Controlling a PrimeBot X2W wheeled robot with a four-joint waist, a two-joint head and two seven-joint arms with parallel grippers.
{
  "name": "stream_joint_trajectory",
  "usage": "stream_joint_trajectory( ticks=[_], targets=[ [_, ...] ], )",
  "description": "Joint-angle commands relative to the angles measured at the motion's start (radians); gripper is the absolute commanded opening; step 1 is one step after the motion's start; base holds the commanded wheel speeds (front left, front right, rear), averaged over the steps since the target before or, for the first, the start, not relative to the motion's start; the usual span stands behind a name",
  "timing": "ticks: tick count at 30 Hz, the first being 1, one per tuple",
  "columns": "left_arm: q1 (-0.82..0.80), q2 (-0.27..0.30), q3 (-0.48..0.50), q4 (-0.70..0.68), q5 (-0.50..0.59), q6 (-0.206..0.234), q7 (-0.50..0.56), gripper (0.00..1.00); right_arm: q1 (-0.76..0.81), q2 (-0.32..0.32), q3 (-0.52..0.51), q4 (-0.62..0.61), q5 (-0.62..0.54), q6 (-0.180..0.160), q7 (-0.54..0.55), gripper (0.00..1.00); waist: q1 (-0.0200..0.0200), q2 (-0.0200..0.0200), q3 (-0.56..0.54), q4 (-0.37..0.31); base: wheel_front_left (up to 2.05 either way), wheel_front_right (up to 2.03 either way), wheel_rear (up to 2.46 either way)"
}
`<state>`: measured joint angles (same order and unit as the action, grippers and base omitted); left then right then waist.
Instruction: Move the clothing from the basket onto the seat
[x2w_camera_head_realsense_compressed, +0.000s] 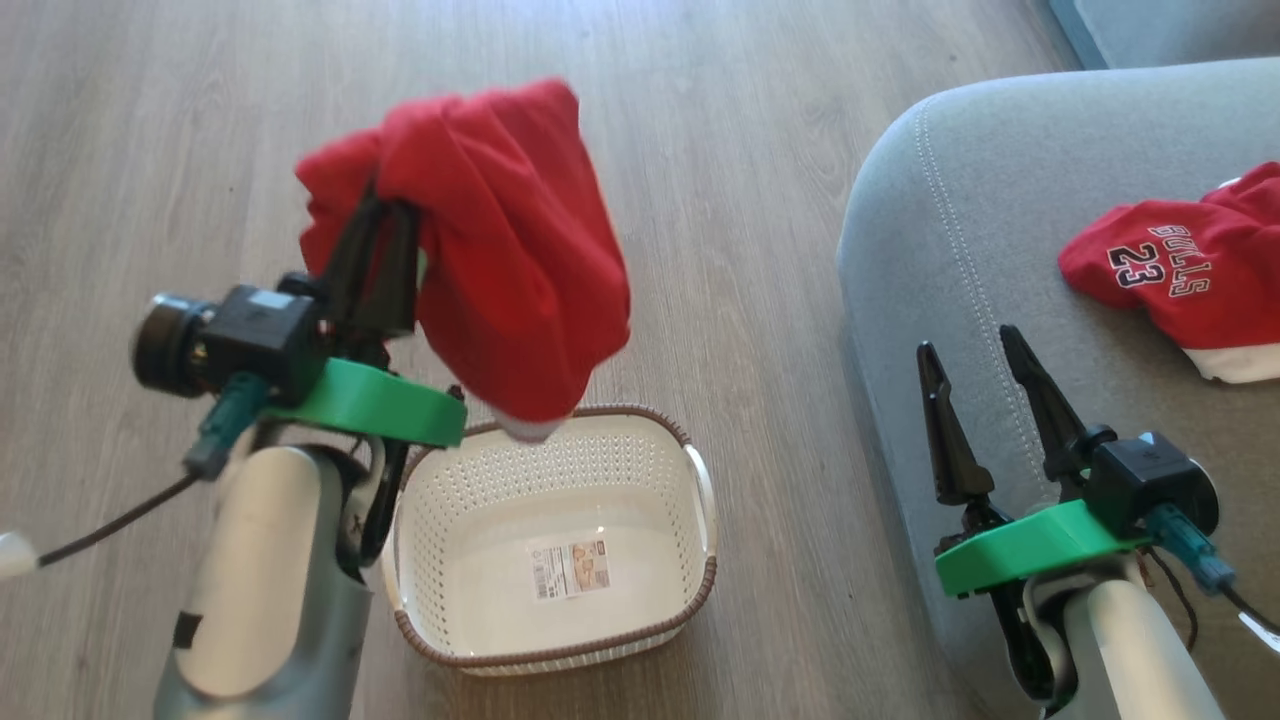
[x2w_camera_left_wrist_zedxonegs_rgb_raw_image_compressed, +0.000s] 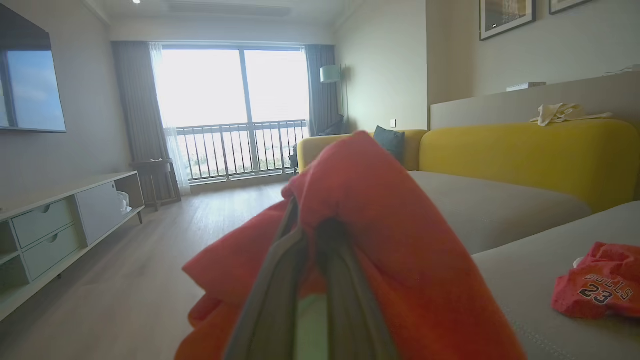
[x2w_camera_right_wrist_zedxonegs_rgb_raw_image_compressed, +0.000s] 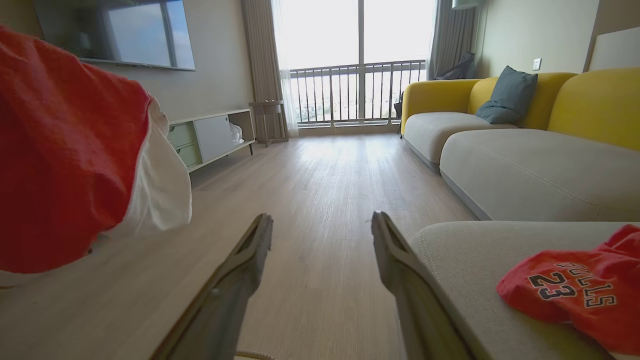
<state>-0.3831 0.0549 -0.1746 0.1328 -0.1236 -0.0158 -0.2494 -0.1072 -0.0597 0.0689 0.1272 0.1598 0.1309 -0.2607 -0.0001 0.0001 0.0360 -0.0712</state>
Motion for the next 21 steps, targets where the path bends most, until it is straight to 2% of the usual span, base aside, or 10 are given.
stream_joint_trajectory(
  ticks=[1, 11, 21],
  targets=[
    [-0.03, 0.004, 0.044, -0.081, -0.003, -0.004, -0.012, 0.0, -0.013, -0.01, 0.028, -0.036, 0.008, 0.0, -0.001, 1.0, 0.0001, -0.0001, -0.005, 0.004, 0.0, 0.0, 0.0],
    [-0.022, -0.004, 0.01, -0.297, 0.02, -0.027, -0.012, 0.0, -0.002, -0.015, 0.048, -0.055, 0.012, 0.0, -0.001, 1.0, 0.0001, -0.0001, -0.013, 0.014, 0.0, 0.0, 0.0],
    [0.028, -0.004, -0.101, -0.319, 0.073, -0.08, -0.012, 0.0, 0.0, -0.021, 0.059, -0.086, 0.03, 0.0, -0.001, 1.0, 0.0001, -0.0001, 0.003, 0.022, 0.0, 0.0, 0.0]
  ],
)
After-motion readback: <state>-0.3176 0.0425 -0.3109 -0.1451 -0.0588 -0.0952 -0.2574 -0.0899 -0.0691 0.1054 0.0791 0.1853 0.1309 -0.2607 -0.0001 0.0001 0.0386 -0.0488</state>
